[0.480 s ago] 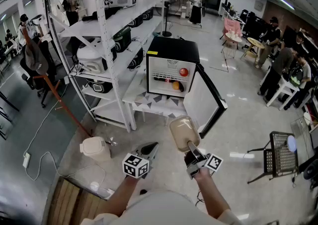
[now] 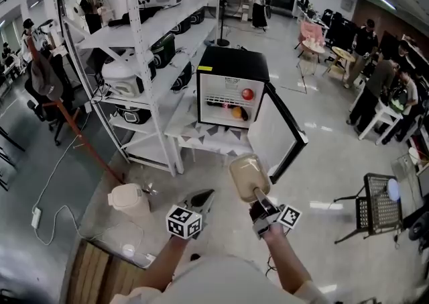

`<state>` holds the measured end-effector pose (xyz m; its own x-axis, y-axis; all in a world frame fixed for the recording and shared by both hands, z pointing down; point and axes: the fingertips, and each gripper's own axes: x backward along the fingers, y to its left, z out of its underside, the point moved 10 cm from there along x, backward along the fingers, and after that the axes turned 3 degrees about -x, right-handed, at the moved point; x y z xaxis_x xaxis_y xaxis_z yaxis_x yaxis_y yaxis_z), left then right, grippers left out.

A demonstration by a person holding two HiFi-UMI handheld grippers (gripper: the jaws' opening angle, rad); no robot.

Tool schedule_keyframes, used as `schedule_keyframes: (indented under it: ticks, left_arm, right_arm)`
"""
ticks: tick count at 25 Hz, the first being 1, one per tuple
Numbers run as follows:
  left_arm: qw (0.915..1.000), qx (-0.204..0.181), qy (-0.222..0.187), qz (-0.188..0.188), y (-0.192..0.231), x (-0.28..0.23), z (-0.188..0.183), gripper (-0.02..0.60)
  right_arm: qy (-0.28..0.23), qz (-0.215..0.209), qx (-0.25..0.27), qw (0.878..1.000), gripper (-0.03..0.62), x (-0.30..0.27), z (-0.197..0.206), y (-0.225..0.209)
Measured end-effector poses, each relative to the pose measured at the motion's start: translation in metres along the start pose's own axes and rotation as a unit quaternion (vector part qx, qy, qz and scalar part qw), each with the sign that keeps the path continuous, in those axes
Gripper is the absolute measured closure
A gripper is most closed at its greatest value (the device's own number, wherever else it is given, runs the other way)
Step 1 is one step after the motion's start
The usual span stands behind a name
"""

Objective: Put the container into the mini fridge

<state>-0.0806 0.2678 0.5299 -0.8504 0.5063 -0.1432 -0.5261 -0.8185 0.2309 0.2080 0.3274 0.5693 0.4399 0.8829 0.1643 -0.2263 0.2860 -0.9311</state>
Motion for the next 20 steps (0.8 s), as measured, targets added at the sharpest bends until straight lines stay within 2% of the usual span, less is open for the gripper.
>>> schedule_keyframes:
  ticks: [15, 20]
  left_arm:
    - [0.9999, 0.007, 0.007, 0.012, 0.031, 0.021, 0.008, 0.578]
    - [0.9997, 0.008, 0.007, 0.023, 0.046, 0.028, 0.01, 0.577]
  right_arm:
    - [-0.017, 0.016, -0.025, 0.999, 0.372, -0.018, 0.033, -0.005]
    - [-0.02, 0.029, -0.016, 0.999, 0.371, -0.026, 0.045, -0.004]
